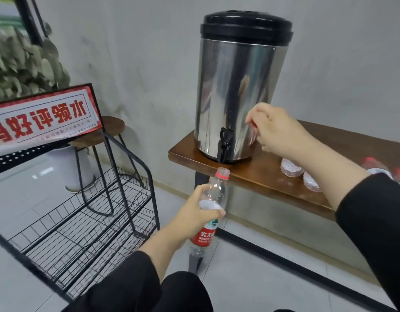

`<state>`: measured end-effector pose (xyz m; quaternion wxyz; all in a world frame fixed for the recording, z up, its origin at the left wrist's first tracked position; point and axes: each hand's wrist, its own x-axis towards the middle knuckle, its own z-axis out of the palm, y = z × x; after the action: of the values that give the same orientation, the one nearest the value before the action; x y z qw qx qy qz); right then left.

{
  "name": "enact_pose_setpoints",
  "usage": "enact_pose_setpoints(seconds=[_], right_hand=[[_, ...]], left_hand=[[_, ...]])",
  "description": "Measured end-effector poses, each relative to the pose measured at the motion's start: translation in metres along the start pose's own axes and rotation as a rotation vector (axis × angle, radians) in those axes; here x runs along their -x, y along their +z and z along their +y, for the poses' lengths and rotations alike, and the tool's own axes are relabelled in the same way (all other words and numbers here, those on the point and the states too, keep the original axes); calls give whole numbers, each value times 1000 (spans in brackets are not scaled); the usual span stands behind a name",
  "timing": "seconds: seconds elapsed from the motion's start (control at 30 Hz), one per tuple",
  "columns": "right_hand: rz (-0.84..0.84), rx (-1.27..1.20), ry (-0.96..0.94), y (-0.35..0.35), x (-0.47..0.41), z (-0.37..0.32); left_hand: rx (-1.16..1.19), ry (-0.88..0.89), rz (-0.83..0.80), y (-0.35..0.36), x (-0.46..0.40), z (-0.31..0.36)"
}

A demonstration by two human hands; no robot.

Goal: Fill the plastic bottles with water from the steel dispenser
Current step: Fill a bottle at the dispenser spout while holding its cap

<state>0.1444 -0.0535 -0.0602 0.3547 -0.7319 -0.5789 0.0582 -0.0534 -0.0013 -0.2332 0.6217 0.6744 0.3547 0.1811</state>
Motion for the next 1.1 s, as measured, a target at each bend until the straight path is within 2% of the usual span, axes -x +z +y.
enact_pose_setpoints(seconds=[0.07, 0.17, 0.33, 0.47, 0.6, 0.8, 0.97, 1.1], right_hand=[[37, 176, -21, 5, -11, 1], [-89, 349, -4, 19, -26, 0], [-117, 358, 4, 31, -46, -5], [-260, 536, 9, 36, -57, -2], [-312, 568, -3, 42, -60, 4], [-171, 667, -99, 47, -42, 6], [54, 816, -332, 63, -19, 25], [101, 794, -345, 68, -15, 32]], left_hand=[[-14, -28, 34, -3, -14, -6], [-46, -50, 61, -5, -38, -11], [-75, -49, 90, -8, -69, -12], [-115, -24, 62, -8, -81, -15], [-118, -21, 49, -6, -84, -15], [-103, -23, 46, -3, -86, -16], [-80, -30, 46, 1, -87, -17], [-70, -38, 48, 3, -89, -17]])
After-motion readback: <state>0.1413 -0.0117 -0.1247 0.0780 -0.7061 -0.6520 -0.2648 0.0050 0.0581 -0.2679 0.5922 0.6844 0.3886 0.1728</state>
